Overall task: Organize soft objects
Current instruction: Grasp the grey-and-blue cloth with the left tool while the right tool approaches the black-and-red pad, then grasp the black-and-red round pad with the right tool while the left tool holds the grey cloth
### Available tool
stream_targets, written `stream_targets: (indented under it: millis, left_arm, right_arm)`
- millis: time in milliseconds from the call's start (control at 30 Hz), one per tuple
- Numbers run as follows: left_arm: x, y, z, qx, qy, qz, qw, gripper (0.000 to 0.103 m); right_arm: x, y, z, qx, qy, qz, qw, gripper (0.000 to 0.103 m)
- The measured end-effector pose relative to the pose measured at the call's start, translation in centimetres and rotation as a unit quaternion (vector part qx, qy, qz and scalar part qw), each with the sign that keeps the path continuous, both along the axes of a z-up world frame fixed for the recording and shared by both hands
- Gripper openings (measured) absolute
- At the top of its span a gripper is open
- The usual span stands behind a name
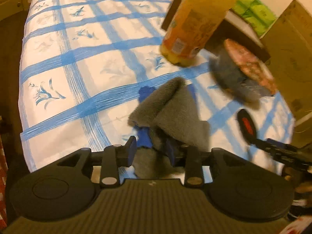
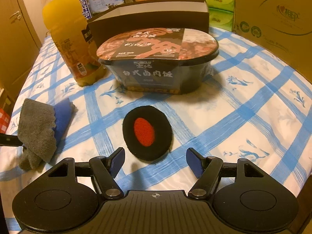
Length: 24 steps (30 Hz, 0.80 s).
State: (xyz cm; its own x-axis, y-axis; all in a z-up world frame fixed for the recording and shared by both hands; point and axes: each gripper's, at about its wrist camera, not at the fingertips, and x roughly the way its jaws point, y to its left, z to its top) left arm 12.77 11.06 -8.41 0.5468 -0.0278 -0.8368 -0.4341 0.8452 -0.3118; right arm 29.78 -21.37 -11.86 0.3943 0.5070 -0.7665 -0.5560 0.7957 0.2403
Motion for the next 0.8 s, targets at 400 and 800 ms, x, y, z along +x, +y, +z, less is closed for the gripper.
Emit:
stream_targets:
  millis: [400,800]
  left_arm:
    - [4.6,-1.2,-1.1,0.044,-0.007,-0.038,0.9983,0.066]
    - [5.2,-2.4,-4.1,0.05,-0.005,-0.055,0.9972,0.038]
  right_arm:
    - [0.1,-0.8,0.0,0.003,0.003,-0.017,1.0,0.069]
    - [0.8,0.3,-0.7,0.004,-0.002,-0.004,1.0,0.069]
